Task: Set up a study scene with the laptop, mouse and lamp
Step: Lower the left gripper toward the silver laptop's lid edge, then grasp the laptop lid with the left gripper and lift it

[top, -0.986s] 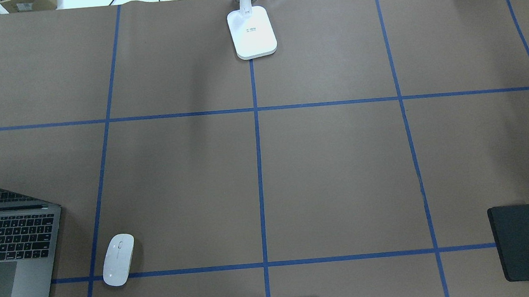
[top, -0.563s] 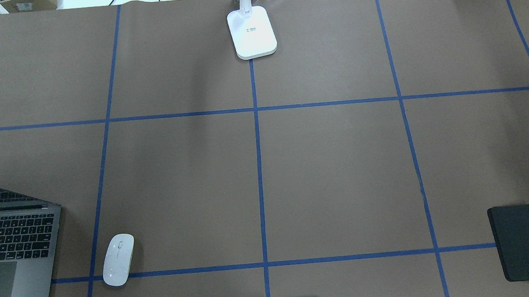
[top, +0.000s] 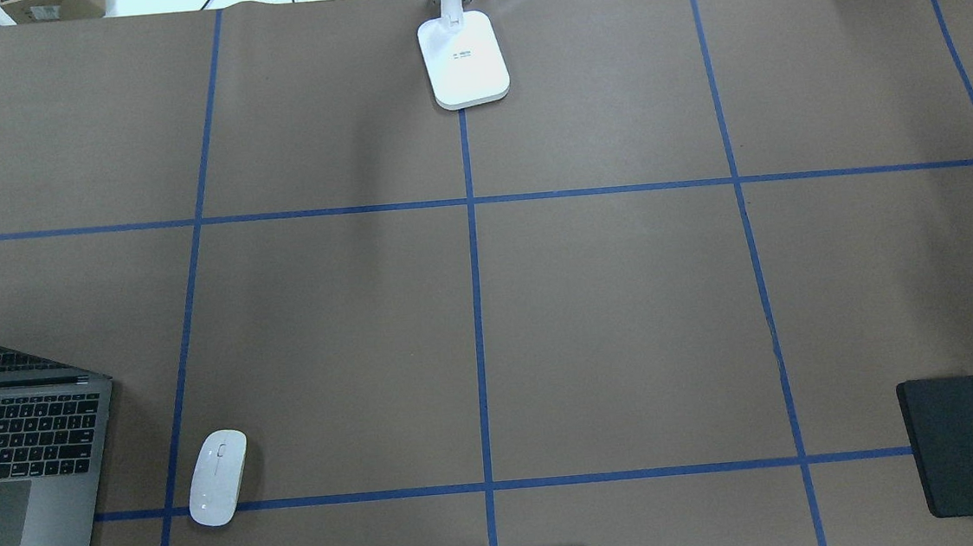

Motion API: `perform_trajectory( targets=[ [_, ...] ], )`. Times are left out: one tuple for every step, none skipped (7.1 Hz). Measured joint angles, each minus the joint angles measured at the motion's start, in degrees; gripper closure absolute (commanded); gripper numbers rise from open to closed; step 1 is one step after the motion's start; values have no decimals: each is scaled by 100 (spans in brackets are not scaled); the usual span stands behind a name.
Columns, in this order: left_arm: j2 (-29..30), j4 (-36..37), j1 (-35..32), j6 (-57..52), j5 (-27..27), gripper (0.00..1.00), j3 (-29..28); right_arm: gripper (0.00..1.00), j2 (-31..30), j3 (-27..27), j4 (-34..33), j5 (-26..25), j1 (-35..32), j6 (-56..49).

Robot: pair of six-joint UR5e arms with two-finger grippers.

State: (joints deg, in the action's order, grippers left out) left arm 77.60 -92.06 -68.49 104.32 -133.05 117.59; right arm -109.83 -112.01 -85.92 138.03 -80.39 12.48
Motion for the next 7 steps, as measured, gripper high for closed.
perform_trajectory(
  targets=[
    [-74, -42, 97, 132, 116, 11, -7, 0, -18, 3, -1, 60, 1, 2],
    [-172, -144, 158, 253, 168, 35, -19, 0, -36, 8, -1, 116, 0, 4],
    [-241, -275, 204, 438, 187, 65, -45, 0, -43, 11, 2, 139, -2, 0],
    [-268, -423, 229, 682, 191, 98, -90, 0, -50, 11, 6, 143, -3, -7],
    [-265, -560, 241, 871, 184, 100, -153, 0, -65, 15, 19, 145, -1, -18],
    [-240, -627, 243, 939, 166, 100, -216, 0, -85, 16, 39, 143, 2, -28],
    [-203, -670, 242, 933, 152, 100, -264, 0, -99, 15, 51, 139, 4, -32]
  ],
)
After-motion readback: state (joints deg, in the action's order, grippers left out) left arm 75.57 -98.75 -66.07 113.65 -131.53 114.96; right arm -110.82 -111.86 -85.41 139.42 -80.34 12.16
